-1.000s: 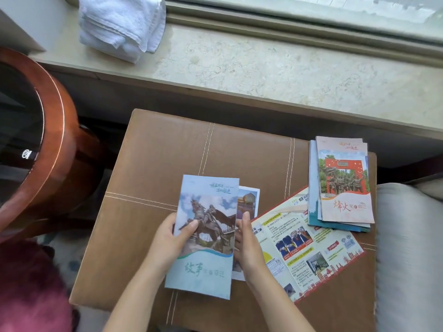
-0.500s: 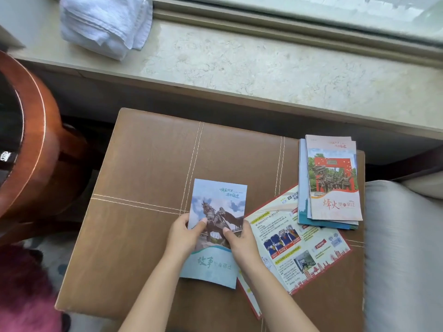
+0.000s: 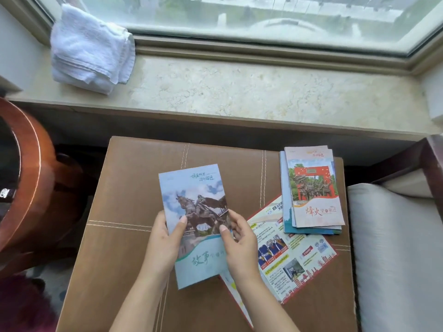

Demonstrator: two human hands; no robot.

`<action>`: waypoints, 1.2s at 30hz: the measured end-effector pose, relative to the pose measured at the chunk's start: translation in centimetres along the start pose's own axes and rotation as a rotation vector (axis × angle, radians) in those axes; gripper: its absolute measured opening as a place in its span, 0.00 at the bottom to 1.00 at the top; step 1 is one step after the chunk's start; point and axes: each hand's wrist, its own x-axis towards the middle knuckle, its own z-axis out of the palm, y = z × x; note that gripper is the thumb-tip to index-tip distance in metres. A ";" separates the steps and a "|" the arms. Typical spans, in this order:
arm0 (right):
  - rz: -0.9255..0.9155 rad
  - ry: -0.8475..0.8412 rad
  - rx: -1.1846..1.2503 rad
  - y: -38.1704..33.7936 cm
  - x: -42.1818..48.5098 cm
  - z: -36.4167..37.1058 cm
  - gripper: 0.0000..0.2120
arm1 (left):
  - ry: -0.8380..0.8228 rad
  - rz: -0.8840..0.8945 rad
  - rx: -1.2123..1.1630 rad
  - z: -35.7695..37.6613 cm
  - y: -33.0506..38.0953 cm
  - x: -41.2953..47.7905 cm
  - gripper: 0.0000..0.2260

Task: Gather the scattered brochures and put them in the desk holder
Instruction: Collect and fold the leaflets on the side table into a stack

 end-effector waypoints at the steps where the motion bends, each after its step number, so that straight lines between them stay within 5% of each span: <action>1: -0.014 0.060 0.008 -0.7 0.3 -1.3 0.17 | -0.026 0.022 0.013 1.6 0.5 0.2 0.08; 11: -0.068 0.591 -0.327 -3.6 8.3 -19.7 0.19 | -0.391 0.102 0.399 21.9 0.9 1.4 0.25; 16: -0.015 0.635 -0.503 -2.7 12.4 -23.0 0.17 | -0.399 0.010 0.470 26.5 -0.9 2.9 0.27; 23: -0.066 0.531 -0.626 -0.4 14.2 -22.7 0.17 | -0.371 0.014 0.568 23.3 -3.3 5.3 0.20; 29: -0.225 0.712 -0.481 0.9 9.4 -22.1 0.14 | 0.053 0.037 0.372 16.2 -3.1 4.0 0.13; 33: 0.034 0.676 -0.483 4.8 4.6 -21.9 0.14 | 0.327 -0.134 0.310 10.9 -6.3 -0.6 0.10; 36: 0.179 0.538 -0.624 6.8 2.8 -21.4 0.26 | 0.353 -0.330 0.327 8.9 -9.5 -4.1 0.16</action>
